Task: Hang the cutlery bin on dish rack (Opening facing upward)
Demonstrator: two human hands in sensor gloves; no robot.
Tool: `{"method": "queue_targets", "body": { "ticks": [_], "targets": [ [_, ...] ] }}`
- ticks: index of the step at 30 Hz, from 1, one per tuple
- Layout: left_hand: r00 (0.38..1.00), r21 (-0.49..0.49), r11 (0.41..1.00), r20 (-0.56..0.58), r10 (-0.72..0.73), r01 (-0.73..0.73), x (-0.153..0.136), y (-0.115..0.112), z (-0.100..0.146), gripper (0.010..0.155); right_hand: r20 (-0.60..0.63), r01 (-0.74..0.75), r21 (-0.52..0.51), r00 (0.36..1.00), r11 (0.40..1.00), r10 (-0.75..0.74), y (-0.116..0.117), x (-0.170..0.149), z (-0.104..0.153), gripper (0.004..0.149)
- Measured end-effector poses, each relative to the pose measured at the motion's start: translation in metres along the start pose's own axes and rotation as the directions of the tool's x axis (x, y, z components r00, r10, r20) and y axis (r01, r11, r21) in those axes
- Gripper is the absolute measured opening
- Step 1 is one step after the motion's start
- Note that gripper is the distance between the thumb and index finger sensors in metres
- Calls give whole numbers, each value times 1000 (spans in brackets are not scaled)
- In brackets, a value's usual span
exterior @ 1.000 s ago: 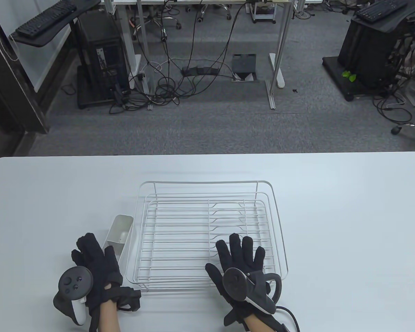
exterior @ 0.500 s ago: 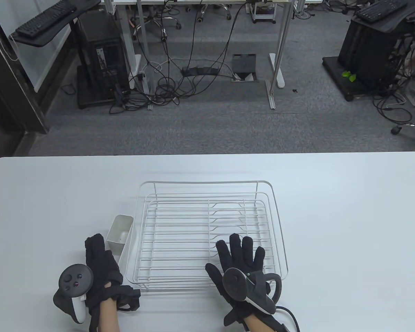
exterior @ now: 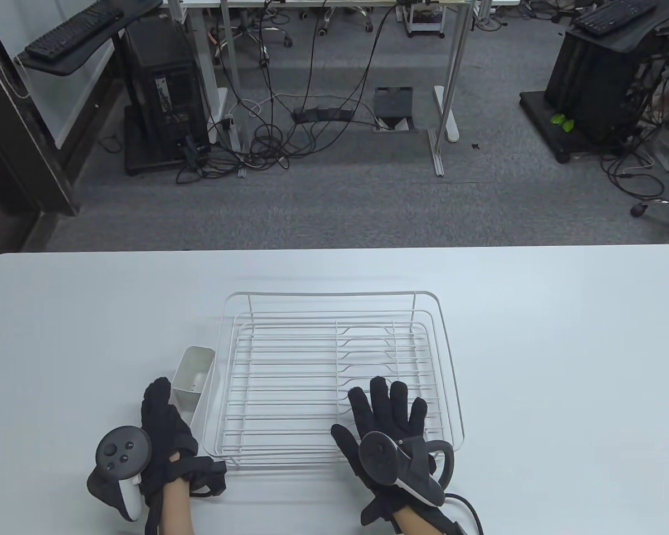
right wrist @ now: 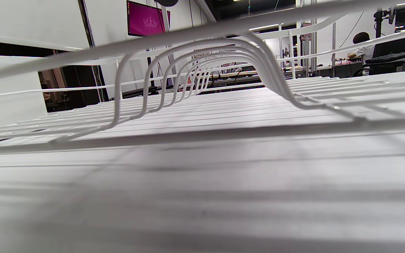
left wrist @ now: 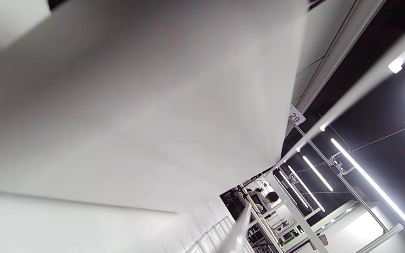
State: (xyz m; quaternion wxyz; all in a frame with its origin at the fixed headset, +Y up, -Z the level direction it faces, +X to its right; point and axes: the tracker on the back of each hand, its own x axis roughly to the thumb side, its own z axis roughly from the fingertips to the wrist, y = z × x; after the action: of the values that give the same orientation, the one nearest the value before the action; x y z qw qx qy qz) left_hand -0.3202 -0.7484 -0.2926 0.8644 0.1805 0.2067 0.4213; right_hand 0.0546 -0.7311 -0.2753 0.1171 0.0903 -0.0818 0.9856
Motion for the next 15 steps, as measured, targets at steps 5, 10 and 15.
{"method": "queue_targets", "body": {
  "ticks": [5,10,15],
  "targets": [
    [1000,22,1000,2,0,0,0,-1,0,52,0,0,0,1000,1000,0,0,0,0,76],
    [1000,43,999,0,8,-8,0,-2,1,51,0,0,0,1000,1000,0,0,0,0,76],
    [1000,59,998,-7,20,-19,0,-2,2,51,0,0,0,1000,1000,0,0,0,0,76]
  ]
}}
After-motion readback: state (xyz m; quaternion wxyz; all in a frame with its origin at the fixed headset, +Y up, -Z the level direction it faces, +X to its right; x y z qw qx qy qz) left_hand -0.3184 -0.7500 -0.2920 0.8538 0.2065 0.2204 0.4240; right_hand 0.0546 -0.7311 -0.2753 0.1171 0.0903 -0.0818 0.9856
